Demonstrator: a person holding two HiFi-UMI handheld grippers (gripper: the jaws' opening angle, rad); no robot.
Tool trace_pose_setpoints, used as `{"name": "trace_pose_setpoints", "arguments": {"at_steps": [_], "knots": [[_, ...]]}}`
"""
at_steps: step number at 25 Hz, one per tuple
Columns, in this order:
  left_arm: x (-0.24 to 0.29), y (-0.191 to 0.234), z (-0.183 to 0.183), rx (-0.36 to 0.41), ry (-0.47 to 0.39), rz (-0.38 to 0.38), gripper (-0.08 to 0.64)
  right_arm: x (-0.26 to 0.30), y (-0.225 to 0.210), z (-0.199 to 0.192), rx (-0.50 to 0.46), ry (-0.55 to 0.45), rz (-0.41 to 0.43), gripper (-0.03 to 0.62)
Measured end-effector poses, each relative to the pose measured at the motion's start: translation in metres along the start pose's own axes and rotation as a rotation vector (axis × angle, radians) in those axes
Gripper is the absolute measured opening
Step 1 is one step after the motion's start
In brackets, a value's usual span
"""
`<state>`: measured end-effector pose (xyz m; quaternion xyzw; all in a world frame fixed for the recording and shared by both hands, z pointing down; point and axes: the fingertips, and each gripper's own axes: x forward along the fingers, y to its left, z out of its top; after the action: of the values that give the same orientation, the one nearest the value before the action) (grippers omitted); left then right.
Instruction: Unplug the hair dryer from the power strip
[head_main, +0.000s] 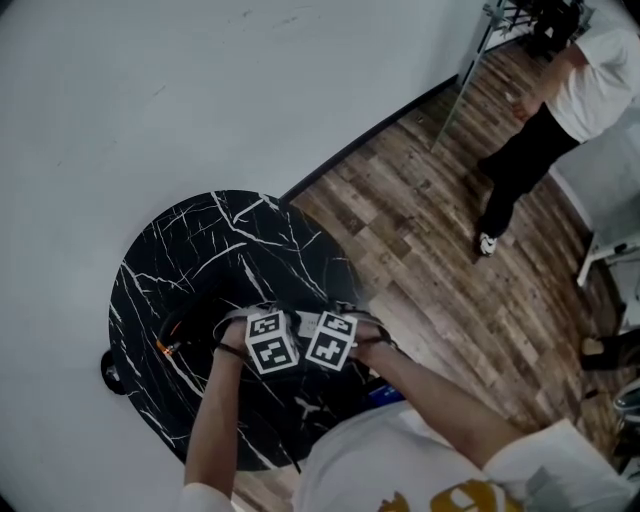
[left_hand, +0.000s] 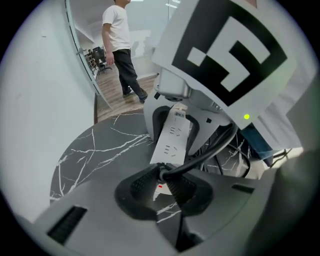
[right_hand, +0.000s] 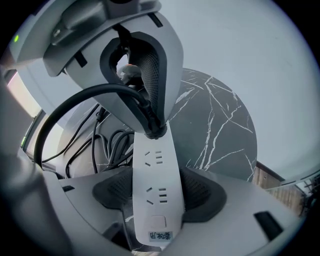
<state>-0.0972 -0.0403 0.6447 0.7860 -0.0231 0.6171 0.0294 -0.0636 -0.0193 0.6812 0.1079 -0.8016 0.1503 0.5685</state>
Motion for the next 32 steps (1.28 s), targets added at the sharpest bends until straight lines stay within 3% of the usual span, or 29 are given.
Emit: {"name": "trace_pose_setpoints", "arguments": {"at_steps": [4,8,10,15,17,21,25,27,32], "knots": [[-0.001,0.006,0.001,-0.08,-0.027,-0.158,0.051,0.001,0.0,-0.001,0.001,-0.024,-0.007,0.278],[-0.008,0.013,0.011,-0.043,-0.031,-0.239,0.057,0.001,-0.001,0.0,0.002,-0.039,-0.018,0.278],[-0.006,0.008,0.01,-0.029,-0.016,-0.191,0.057,0.001,-0.002,0.0,0.005,-0.035,-0.021,0.278],[-0.001,0.002,0.001,-0.018,0.017,0.053,0.051,0.001,0.0,-0.001,-0.005,-0.017,-0.025,0.278],[0.0,0.002,0.001,-0.025,0.013,0.03,0.051,0.001,0.0,-0.001,-0.009,-0.02,-0.028,0.278],[-0.001,0.006,0.001,-0.086,-0.013,-0.148,0.051,0.001,0.0,-0.002,-0.012,-0.033,-0.028,0.278],[-0.009,0.016,0.014,-0.087,-0.064,-0.243,0.058,0.001,-0.001,-0.001,-0.008,-0.033,-0.031,0.278],[-0.009,0.01,0.017,-0.066,-0.06,-0.234,0.057,0.002,0.0,-0.001,-0.007,-0.032,-0.031,0.278],[-0.002,-0.001,0.002,-0.012,0.048,-0.102,0.052,0.002,0.0,-0.001,-0.01,-0.023,-0.034,0.278]]}}
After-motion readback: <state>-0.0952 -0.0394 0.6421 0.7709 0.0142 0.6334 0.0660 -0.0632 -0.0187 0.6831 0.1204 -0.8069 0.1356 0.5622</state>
